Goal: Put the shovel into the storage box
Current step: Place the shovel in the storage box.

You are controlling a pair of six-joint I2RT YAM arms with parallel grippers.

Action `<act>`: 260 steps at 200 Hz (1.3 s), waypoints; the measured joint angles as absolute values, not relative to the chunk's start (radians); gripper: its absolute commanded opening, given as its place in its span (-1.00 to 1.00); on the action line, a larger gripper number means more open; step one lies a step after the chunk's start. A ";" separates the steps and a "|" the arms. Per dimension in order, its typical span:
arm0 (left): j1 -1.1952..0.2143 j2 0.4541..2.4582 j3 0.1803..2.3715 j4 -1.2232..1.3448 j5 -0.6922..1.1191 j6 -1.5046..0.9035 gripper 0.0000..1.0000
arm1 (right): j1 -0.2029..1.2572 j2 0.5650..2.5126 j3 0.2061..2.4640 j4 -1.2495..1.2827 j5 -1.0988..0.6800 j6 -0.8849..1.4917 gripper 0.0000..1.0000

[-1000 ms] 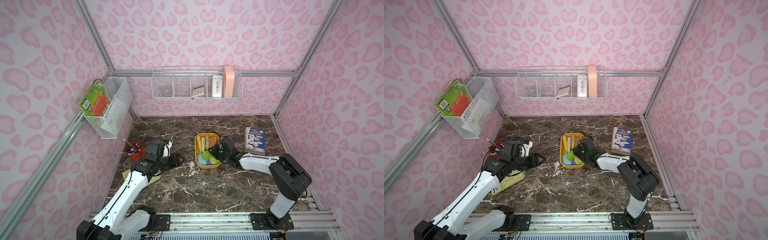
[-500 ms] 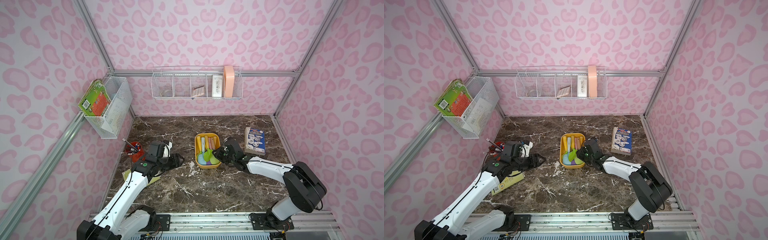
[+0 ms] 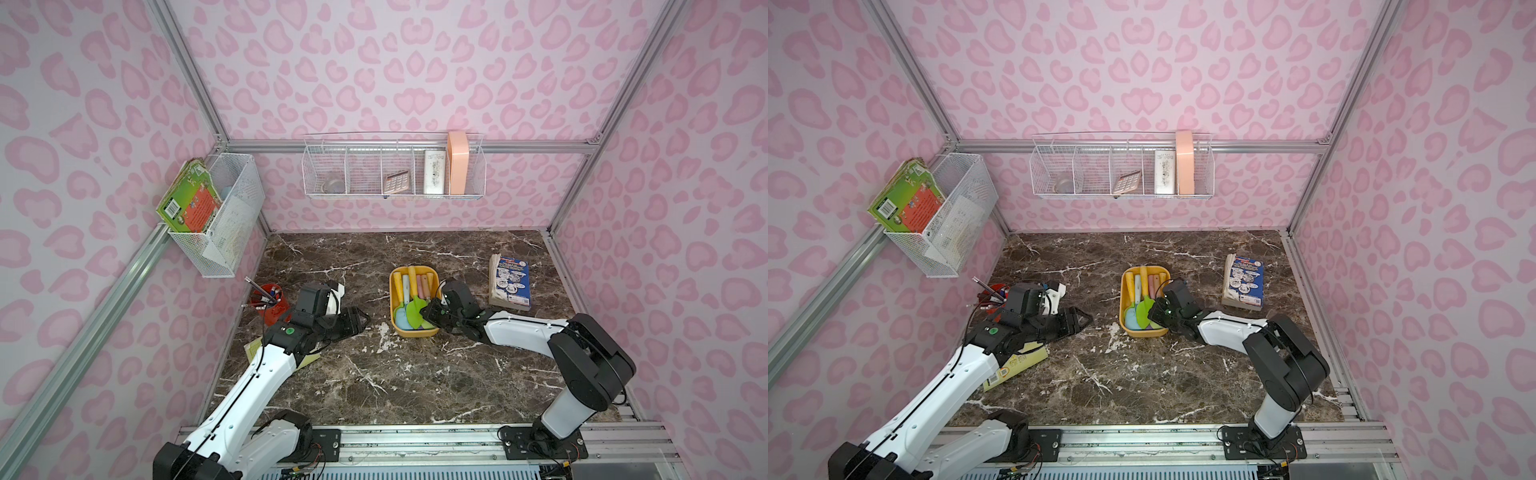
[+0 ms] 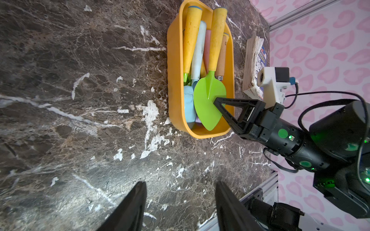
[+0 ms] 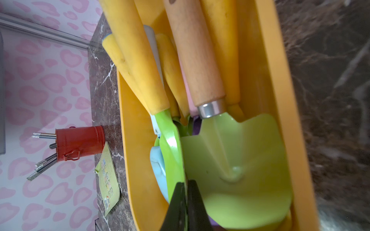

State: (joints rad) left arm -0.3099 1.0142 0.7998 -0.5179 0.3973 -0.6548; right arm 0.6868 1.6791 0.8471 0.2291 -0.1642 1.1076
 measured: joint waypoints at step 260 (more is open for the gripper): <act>-0.313 1.015 0.827 -0.540 0.353 -0.639 0.93 | 0.590 1.323 0.726 0.118 -0.127 1.051 -0.10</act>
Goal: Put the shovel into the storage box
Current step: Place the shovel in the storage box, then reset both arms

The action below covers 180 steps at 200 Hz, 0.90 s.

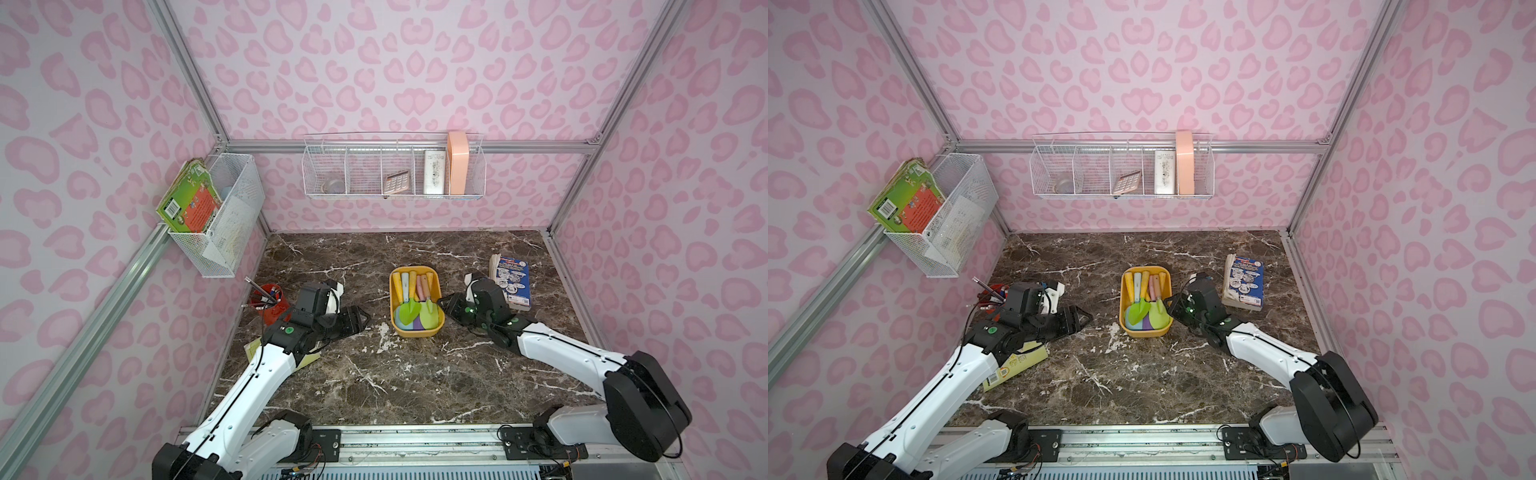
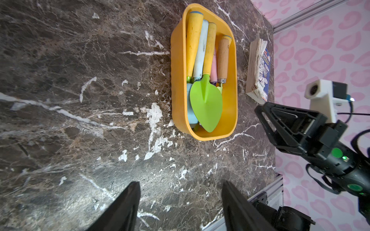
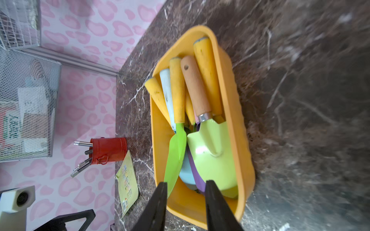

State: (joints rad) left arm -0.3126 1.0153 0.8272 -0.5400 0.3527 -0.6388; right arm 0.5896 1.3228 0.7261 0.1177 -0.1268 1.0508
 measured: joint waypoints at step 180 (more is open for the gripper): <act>-0.310 1.026 0.867 -0.408 -0.312 -0.188 0.97 | 0.343 1.126 0.752 0.076 0.267 0.394 0.99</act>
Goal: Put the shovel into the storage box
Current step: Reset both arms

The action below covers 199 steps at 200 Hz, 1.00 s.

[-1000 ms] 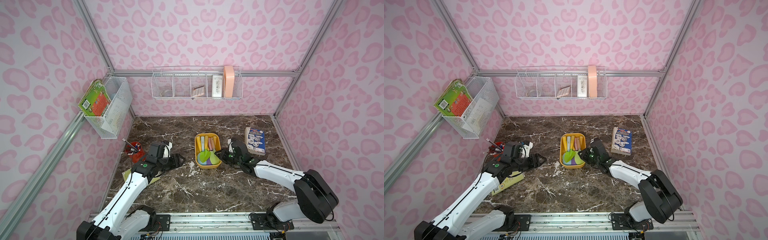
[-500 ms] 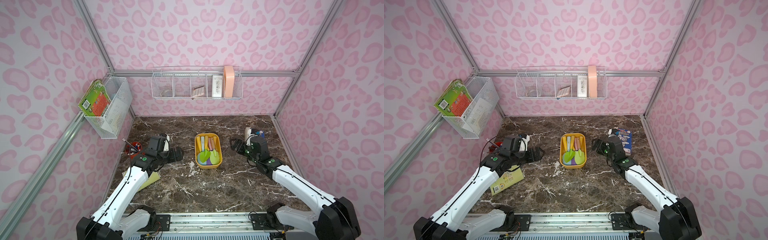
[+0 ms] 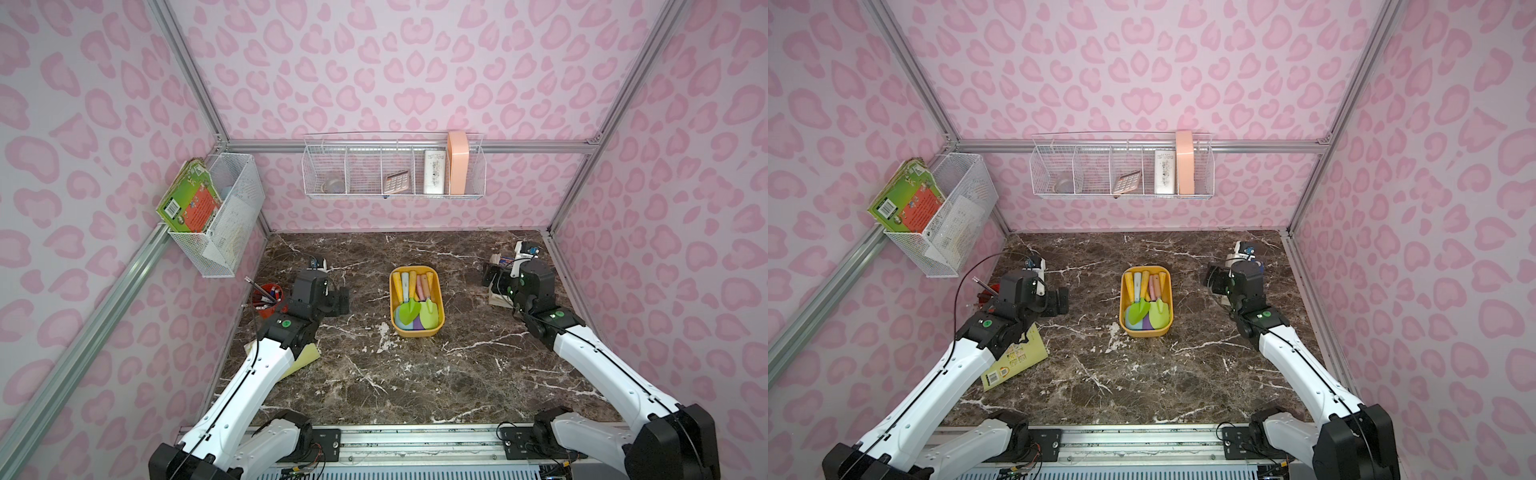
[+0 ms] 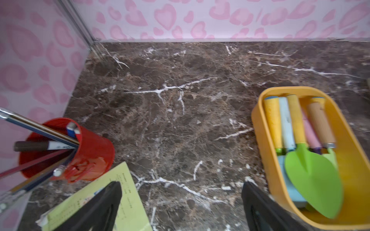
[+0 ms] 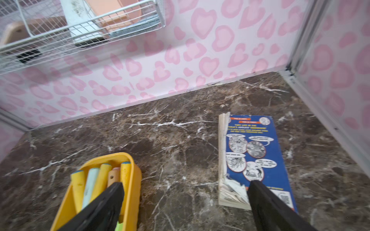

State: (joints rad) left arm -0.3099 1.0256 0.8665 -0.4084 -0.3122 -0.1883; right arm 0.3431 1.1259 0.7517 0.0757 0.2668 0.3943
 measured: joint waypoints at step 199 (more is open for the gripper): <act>-0.129 1.468 0.421 0.653 -0.355 0.003 0.93 | 0.132 1.458 0.086 1.343 0.519 0.047 0.99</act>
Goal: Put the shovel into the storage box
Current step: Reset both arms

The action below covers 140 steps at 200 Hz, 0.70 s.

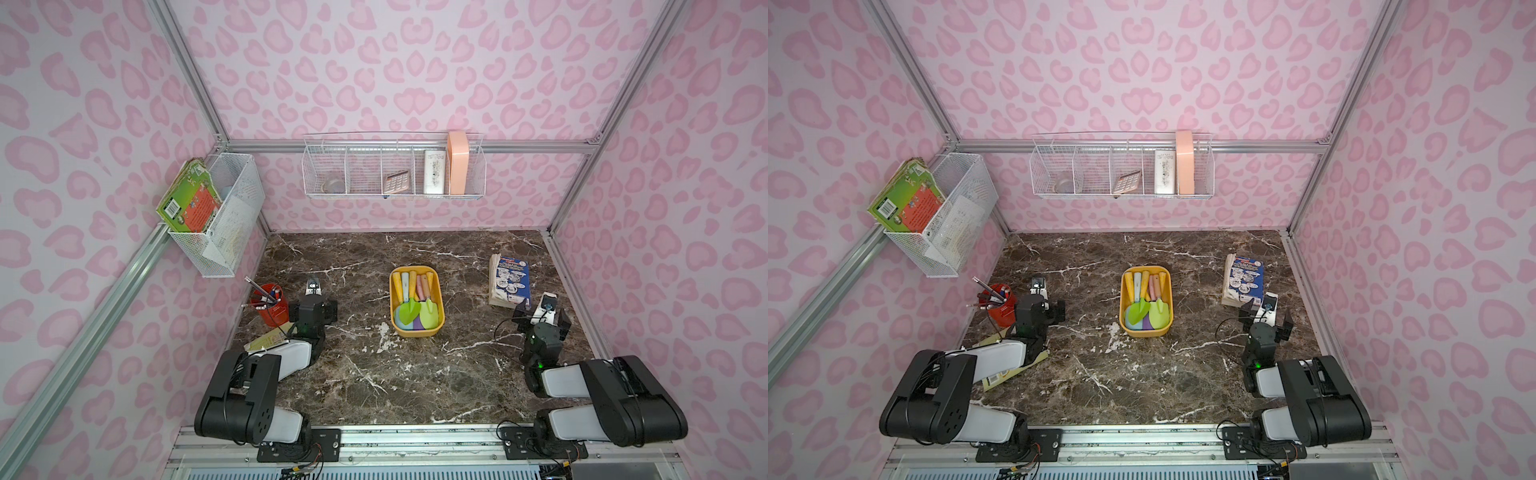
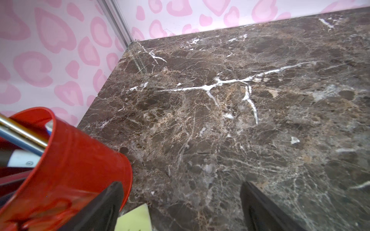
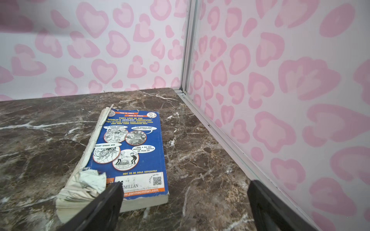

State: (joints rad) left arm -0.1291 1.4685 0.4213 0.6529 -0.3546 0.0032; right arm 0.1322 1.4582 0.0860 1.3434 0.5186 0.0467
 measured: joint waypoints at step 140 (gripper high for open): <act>-0.098 1.583 0.409 0.874 -0.249 0.047 0.97 | 0.102 1.587 0.160 1.477 0.369 0.006 1.00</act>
State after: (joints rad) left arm -0.0982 1.5826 0.4091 0.8742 -0.2485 0.0471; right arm 0.1024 1.5871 0.1596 1.4773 0.3691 0.0063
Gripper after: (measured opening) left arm 0.984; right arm 0.999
